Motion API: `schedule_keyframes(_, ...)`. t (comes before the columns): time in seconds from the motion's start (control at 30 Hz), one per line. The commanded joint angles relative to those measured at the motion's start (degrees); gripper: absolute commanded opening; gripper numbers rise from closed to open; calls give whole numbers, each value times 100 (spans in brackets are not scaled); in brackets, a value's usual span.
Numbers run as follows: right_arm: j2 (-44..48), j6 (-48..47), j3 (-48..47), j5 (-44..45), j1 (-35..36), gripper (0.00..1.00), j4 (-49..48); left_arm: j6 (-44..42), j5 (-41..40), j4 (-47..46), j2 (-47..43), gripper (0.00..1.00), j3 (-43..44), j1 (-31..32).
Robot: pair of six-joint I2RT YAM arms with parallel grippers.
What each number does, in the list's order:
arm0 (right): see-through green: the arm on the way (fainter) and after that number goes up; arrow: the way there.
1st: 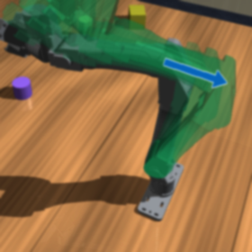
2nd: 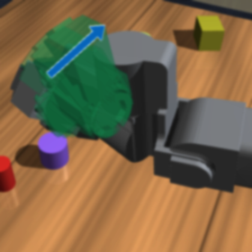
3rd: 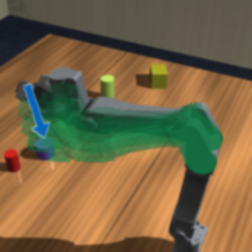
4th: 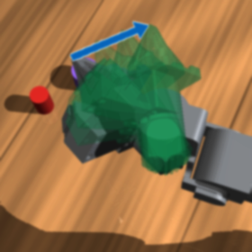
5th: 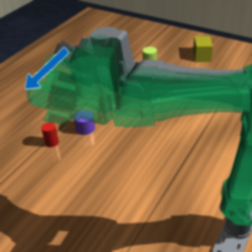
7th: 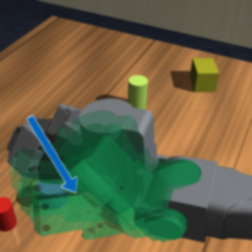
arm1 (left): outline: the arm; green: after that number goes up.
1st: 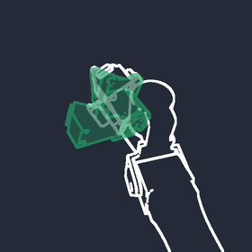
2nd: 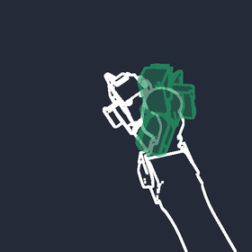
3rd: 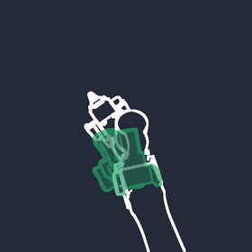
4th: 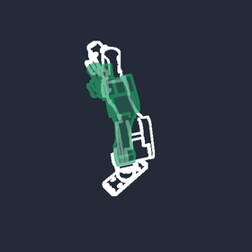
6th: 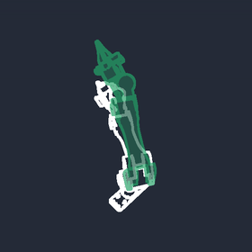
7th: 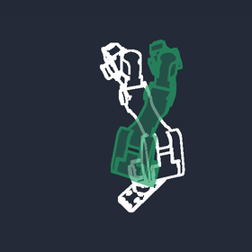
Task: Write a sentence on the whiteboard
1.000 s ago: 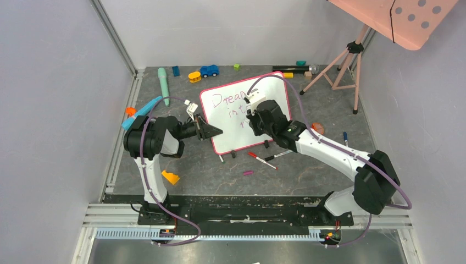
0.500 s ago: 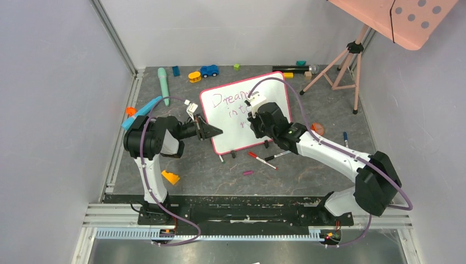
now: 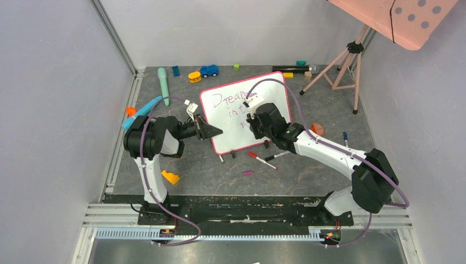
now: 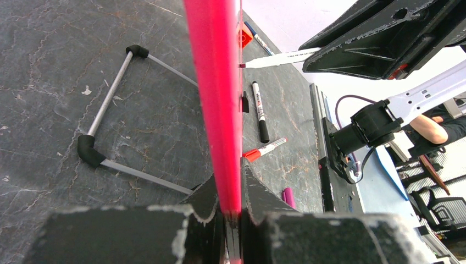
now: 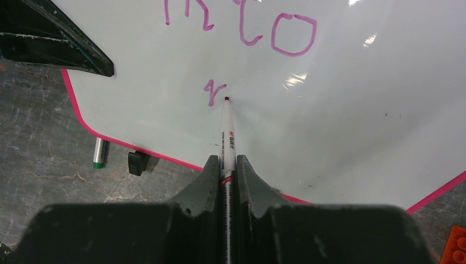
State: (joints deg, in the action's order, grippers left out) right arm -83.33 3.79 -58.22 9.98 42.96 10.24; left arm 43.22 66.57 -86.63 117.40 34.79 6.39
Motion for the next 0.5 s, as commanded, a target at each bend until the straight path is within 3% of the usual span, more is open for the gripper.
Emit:
schedule_keyframes(0.0, -51, -63, -53, 63, -11, 0, -241, -1054, -73, -258, 263, 2, 7, -112)
schedule_keyframes(0.47, 89, -107, 9, 415, -209, 0, -67, -1065, -71, -258, 263, 2, 2, -111)
